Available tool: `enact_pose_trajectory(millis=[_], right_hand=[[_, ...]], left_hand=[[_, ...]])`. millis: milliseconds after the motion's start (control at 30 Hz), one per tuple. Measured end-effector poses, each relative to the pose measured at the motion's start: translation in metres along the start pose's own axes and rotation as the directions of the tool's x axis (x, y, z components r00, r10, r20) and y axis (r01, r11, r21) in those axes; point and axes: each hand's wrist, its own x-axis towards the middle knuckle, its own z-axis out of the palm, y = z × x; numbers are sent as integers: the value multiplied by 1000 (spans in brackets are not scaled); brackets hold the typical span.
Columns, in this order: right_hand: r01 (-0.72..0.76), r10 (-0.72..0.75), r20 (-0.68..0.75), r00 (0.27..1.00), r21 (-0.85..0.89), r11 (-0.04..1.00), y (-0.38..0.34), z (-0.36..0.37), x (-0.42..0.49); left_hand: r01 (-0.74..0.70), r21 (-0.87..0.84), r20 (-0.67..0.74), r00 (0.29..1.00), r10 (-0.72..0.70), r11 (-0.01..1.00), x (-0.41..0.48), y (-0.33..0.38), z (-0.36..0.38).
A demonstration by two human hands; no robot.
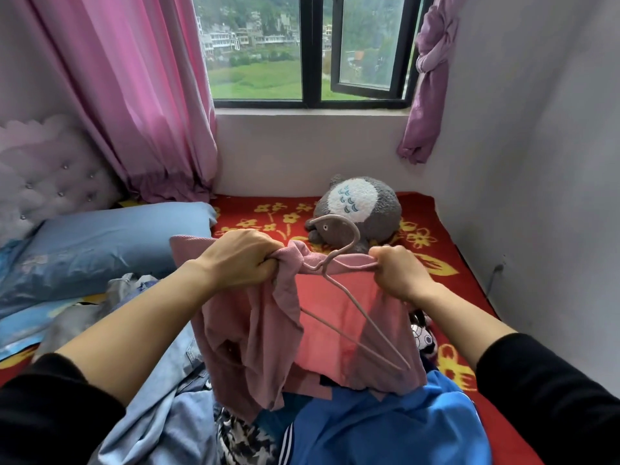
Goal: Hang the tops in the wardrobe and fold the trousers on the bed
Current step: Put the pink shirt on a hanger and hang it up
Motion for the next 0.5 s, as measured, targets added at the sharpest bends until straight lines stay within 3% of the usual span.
enact_pose_trajectory(millis=[233, 400, 500], right_hand=[[-202, 190, -78, 979, -183, 962, 38, -12, -10], [-135, 71, -165, 984, -421, 897, 48, -16, -14], [-143, 84, -142, 986, -478, 867, 47, -19, -15]], left_hand=[[121, 106, -169, 980, -102, 987, 4, 4, 8], [286, 149, -152, 953, -264, 947, 13, 16, 7], [339, 218, -150, 938, -312, 915, 17, 24, 5]])
